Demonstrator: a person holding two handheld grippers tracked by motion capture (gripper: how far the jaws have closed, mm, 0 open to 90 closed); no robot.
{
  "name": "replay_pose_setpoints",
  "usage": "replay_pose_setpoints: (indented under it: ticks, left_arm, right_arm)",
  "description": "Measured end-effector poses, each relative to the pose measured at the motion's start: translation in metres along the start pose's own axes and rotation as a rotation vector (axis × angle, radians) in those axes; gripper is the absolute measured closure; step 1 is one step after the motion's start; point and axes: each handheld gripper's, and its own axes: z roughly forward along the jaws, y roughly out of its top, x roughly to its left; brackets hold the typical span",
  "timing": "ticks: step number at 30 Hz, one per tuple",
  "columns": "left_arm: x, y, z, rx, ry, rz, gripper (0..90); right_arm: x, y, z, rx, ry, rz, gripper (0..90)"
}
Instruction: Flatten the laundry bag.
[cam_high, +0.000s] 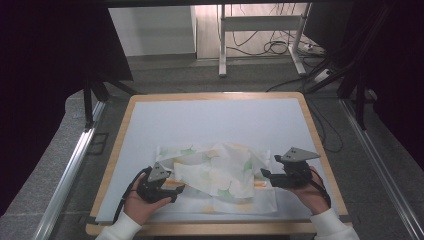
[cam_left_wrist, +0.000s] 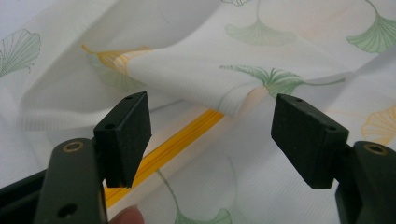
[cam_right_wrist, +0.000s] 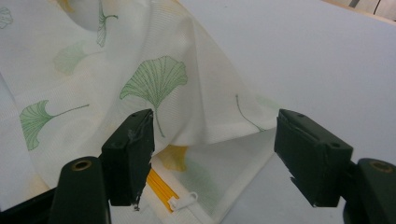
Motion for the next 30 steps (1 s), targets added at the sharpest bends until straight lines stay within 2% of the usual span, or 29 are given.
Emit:
replay_pose_setpoints:
  ticks: [4, 6, 9, 11, 14, 15, 16, 17, 21, 27, 28, 30]
  left_arm:
    - [0.001, 0.003, 0.003, -0.012, 0.003, -0.017, 32.2]
    - [0.000, 0.005, 0.004, -0.011, -0.009, -0.022, 34.4]
    - [0.000, 0.007, 0.006, -0.007, -0.012, -0.033, 46.3]
    - [0.002, 0.008, 0.007, -0.005, -0.032, -0.039, 54.0]
    - [0.004, 0.007, 0.008, 0.000, -0.046, -0.053, 66.5]
    - [0.005, 0.007, 0.008, -0.001, -0.049, -0.050, 74.0]
    - [0.005, 0.007, 0.007, -0.002, -0.051, -0.050, 74.0]
    - [0.006, 0.007, 0.007, -0.003, -0.056, -0.052, 79.1]
    - [0.007, 0.007, 0.006, -0.007, -0.064, -0.059, 81.9]
    - [0.009, 0.007, 0.008, -0.004, -0.068, -0.059, 86.7]
    - [0.009, 0.008, 0.008, -0.004, -0.067, -0.059, 87.7]
    - [0.009, 0.008, 0.008, -0.005, -0.068, -0.056, 87.9]
  right_arm:
    - [0.002, 0.001, -0.001, -0.002, -0.001, -0.006, 28.8]
    - [0.002, 0.001, -0.001, -0.004, -0.003, -0.013, 28.8]
    - [0.007, 0.003, -0.002, -0.013, -0.023, -0.027, 26.9]
    - [0.011, 0.006, -0.004, -0.022, -0.035, -0.038, 25.7]
    - [0.018, 0.011, -0.007, -0.039, -0.017, -0.063, 25.5]
    - [0.025, 0.014, -0.007, -0.045, 0.002, -0.080, 25.5]
    - [0.025, 0.014, -0.007, -0.045, 0.002, -0.080, 25.5]
    - [0.031, 0.016, -0.006, -0.045, 0.019, -0.102, 25.3]
    - [0.039, 0.019, -0.004, -0.042, 0.033, -0.130, 25.1]
    - [0.055, 0.027, 0.004, -0.039, 0.077, -0.175, 25.1]
    - [0.061, 0.030, 0.009, -0.036, 0.091, -0.188, 25.1]
    - [0.064, 0.030, 0.011, -0.035, 0.096, -0.193, 25.1]
